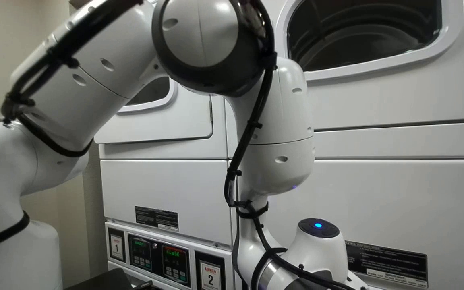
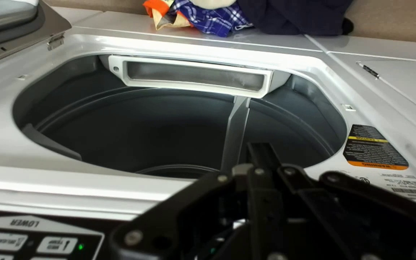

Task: Turn on the washing machine

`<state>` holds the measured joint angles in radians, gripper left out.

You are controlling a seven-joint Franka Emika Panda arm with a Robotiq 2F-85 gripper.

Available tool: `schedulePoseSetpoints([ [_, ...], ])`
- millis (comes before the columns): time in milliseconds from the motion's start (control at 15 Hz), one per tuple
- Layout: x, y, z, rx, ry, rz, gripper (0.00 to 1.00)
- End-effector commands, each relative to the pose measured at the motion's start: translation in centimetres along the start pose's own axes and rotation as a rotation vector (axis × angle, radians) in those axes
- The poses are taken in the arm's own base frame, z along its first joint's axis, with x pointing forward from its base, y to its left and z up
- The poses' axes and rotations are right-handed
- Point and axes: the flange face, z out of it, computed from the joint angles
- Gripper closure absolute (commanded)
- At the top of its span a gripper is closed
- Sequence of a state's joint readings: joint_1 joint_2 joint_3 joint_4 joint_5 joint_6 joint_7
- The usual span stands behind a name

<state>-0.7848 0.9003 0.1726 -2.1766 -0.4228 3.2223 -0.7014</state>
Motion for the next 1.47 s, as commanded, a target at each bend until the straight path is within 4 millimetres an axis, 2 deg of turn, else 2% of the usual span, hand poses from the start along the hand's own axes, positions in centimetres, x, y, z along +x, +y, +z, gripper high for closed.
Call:
schedulePoseSetpoints([
  [0,0.9,-0.1,-0.5,-0.019,0.038,0.035,1.0],
  [467,0.7,-0.3,-1.0,-0.04,0.203,0.131,1.0],
  [800,0.5,-1.1,-1.2,-0.032,0.307,0.194,1.0],
  [1067,1.6,2.0,-2.7,-0.045,0.391,0.246,1.0],
  [1133,0.9,0.2,-2.3,-0.045,0.403,0.258,1.0],
  [1200,1.2,2.6,-3.0,-0.051,0.407,0.261,1.0],
  [1400,0.6,1.9,-2.7,-0.037,0.39,0.278,1.0],
])
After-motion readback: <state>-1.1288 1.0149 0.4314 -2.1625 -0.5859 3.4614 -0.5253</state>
